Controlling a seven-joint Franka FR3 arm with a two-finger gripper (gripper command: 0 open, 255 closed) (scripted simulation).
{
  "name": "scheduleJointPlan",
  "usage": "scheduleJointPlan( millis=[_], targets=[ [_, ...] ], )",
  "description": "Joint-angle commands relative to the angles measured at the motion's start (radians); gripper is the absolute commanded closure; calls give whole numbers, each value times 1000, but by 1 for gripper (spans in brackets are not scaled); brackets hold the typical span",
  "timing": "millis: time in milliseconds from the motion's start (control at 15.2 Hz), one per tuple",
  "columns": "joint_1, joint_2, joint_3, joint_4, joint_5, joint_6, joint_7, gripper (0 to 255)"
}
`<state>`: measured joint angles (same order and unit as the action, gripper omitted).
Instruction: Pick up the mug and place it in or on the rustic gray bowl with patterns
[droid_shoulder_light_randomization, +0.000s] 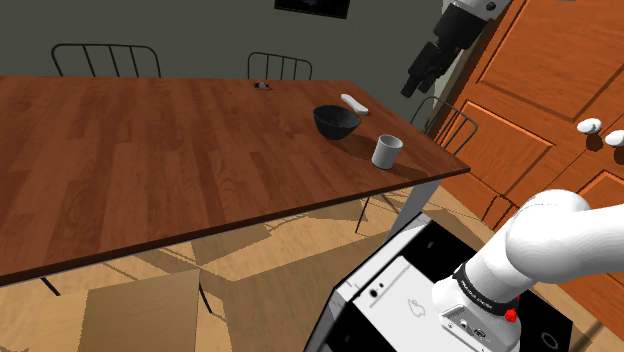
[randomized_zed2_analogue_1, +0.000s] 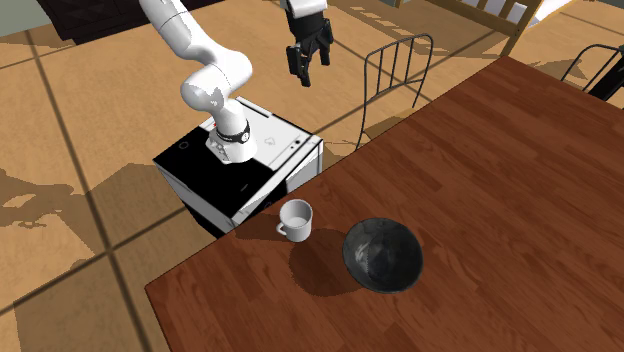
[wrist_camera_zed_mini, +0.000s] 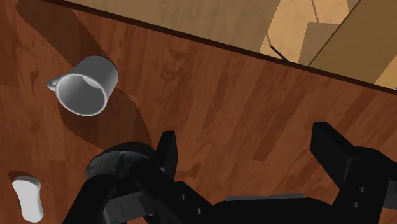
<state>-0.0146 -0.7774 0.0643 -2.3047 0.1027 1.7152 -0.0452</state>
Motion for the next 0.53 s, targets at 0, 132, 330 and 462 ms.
scheduleJointPlan(
  millis=[0, 132, 330, 462],
  targets=[
    [0, 0, 0, 0, 0, 0, 0, 0],
    [-11, 18, -15, -39, -18, 49, -23, 0],
    [-30, 54, -39, -91, -45, 126, -57, 0],
    [-43, 84, -55, -120, -63, 178, -78, 0]
  ],
)
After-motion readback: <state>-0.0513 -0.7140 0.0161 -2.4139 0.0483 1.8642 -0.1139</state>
